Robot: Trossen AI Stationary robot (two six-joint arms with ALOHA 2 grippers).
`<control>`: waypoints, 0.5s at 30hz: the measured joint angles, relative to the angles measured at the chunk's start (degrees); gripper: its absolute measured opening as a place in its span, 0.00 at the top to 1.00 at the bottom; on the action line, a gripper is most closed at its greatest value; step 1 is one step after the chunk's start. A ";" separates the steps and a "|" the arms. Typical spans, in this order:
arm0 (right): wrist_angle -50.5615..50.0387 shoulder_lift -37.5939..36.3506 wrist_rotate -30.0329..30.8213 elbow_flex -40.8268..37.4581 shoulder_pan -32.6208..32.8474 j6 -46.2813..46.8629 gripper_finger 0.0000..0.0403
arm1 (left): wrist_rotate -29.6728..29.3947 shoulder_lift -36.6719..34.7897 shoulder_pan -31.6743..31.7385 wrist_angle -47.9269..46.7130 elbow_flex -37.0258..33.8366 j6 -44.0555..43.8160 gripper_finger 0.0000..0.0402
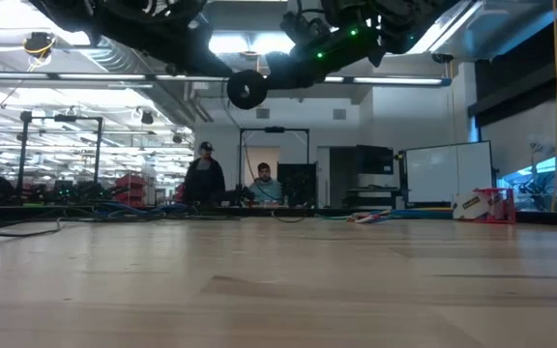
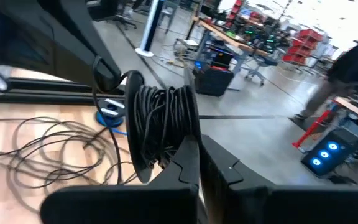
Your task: Coiling cords
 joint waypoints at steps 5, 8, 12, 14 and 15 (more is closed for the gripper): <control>0.49 -0.11 1.68 0.08 -0.09 0.14 1.00 | -4.70 -0.96 0.00 4.09 -0.10 1.10 0.98; 0.23 -0.13 1.49 0.13 -0.09 0.16 1.00 | -4.95 -1.45 0.34 8.66 -0.08 1.89 0.98; -0.82 -0.22 0.62 0.15 0.00 0.16 1.00 | -5.05 -1.40 0.77 9.82 -0.08 3.35 0.98; -1.16 -0.23 0.11 0.15 -0.02 0.16 1.00 | -5.01 -1.40 1.35 9.60 -0.08 2.52 0.98; -1.17 -0.22 0.09 0.15 0.00 0.14 1.00 | -5.01 -1.40 1.38 9.56 -0.08 1.54 0.98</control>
